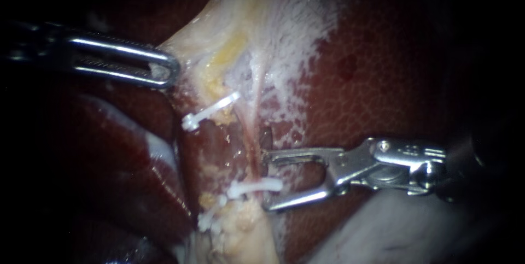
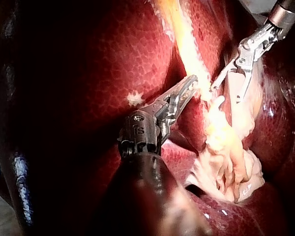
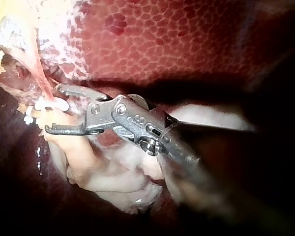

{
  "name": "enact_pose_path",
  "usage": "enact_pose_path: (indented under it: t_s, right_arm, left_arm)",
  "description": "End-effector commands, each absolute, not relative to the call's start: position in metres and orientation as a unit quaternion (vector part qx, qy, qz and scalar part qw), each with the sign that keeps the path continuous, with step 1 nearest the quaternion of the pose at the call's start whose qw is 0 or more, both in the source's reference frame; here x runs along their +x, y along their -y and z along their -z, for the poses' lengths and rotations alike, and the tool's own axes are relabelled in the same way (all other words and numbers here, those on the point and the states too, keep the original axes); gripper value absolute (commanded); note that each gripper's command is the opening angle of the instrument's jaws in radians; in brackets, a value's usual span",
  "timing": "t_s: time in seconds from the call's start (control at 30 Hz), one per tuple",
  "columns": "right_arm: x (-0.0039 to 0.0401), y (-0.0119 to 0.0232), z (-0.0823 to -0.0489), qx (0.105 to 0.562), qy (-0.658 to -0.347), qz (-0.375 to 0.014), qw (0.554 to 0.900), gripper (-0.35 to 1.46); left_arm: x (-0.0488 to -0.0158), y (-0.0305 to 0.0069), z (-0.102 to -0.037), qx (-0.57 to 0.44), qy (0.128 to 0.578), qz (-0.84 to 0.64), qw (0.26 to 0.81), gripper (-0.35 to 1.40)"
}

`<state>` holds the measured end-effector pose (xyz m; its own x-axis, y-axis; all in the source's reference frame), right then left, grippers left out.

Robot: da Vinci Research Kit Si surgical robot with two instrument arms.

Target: Going back first clip right tube

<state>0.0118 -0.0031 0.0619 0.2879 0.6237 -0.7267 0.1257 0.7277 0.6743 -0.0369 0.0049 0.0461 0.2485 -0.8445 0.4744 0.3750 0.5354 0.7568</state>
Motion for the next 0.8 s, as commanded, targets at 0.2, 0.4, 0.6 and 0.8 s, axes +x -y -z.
enact_pose_path:
  t_s: [0.2, 0.4, 0.6, 0.8]
  right_arm:
    - [0.0095, 0.0014, -0.0605, 0.302, -0.579, -0.163, 0.740, 0.60]
    - [0.0074, -0.0004, -0.0591, 0.279, -0.587, -0.141, 0.747, 0.60]
    - [0.0062, -0.0016, -0.0581, 0.263, -0.591, -0.127, 0.752, 0.60]
    - [0.0059, -0.0018, -0.0578, 0.256, -0.594, -0.119, 0.754, 0.60]
  left_arm:
    - [-0.0369, -0.0048, -0.0465, 0.255, 0.457, 0.408, 0.748, -0.35]
    - [-0.0369, -0.0048, -0.0468, 0.255, 0.458, 0.407, 0.748, -0.35]
    - [-0.0369, -0.0048, -0.0470, 0.255, 0.458, 0.407, 0.748, -0.35]
    - [-0.0370, -0.0047, -0.0472, 0.255, 0.458, 0.407, 0.748, -0.35]
